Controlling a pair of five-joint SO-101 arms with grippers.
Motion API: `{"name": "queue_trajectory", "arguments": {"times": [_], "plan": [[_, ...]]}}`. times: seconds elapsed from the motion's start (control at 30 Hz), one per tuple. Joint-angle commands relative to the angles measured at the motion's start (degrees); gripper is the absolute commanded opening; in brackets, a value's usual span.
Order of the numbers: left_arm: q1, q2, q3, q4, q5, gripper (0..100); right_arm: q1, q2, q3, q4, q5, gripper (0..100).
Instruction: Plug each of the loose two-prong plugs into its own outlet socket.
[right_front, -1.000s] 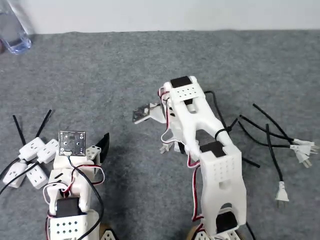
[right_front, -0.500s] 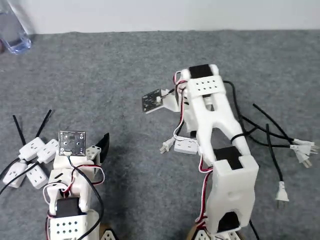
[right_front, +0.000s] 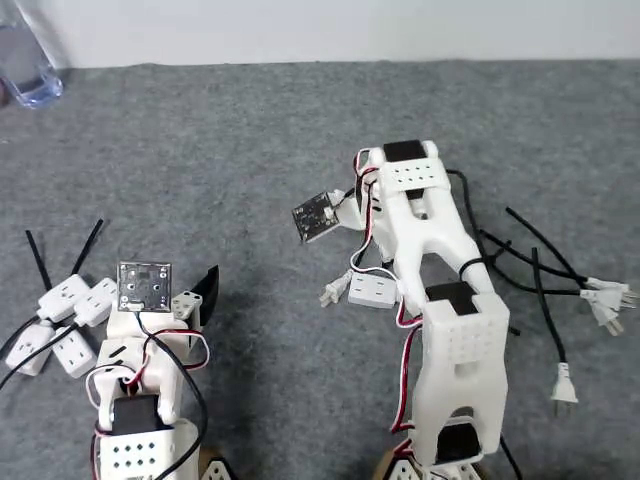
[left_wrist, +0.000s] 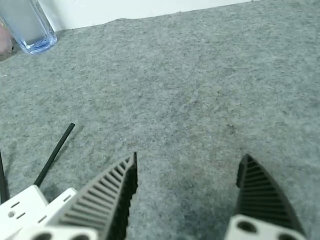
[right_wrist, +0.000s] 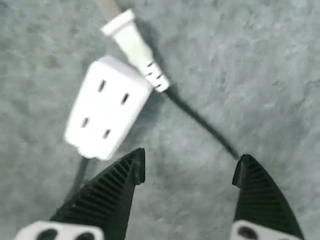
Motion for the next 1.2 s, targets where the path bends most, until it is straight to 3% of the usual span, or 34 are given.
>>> {"name": "queue_trajectory", "arguments": {"times": [0.0, 0.2, 0.43, 0.7, 1.17], "plan": [[0.35, -0.53, -0.31, -1.49, -0.44, 30, -0.57, -0.31, -1.32, -3.30, 2.20, 27.0], [0.35, -0.53, -0.31, -1.41, -0.44, 30, -2.51, 1.54, -1.32, -5.76, 3.69, 26.8], [0.35, -0.53, -0.31, -1.41, -0.44, 30, -1.98, 7.25, -1.32, -8.57, 8.88, 18.8], [0.35, -0.53, -0.31, -1.41, -0.44, 30, 2.77, 9.27, -1.32, -9.10, 8.79, 7.7], [0.35, -0.53, -0.31, -1.32, -0.44, 30, 10.68, 10.42, -1.32, -9.98, 12.84, 0.9]]}}
